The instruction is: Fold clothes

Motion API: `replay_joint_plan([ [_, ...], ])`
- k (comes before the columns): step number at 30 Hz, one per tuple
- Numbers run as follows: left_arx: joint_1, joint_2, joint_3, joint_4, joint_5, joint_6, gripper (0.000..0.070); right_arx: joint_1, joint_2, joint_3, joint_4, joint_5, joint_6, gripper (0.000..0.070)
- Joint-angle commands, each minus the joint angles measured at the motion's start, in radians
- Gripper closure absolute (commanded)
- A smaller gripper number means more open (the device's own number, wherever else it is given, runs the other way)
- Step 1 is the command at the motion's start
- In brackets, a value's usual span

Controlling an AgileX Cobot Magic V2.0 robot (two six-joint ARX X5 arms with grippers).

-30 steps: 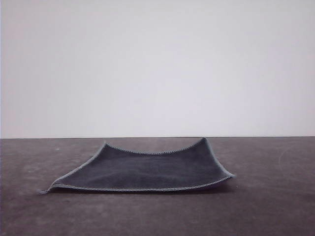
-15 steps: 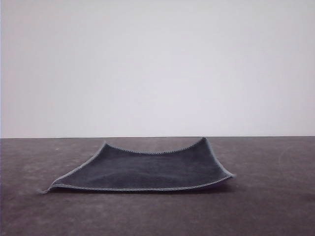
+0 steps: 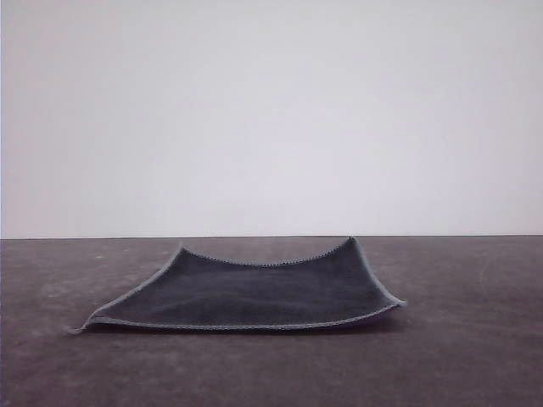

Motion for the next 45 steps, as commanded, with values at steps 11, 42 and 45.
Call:
replay_joint_plan([
  [11,-0.017,0.544,0.331,-0.070,0.236,0.082,0.0688,0.021,0.432,0.220,0.053,-0.311,-0.089,0.0696],
  [42,-0.042,0.685,0.331,-0.106,0.488,0.076,0.0346,0.022,0.507,0.220,-0.005,-0.395,-0.083,0.0247],
  [45,-0.057,0.711,0.331,-0.085,0.488,0.054,0.0346,0.034,0.540,0.220,-0.006,-0.402,-0.079,0.0247],
])
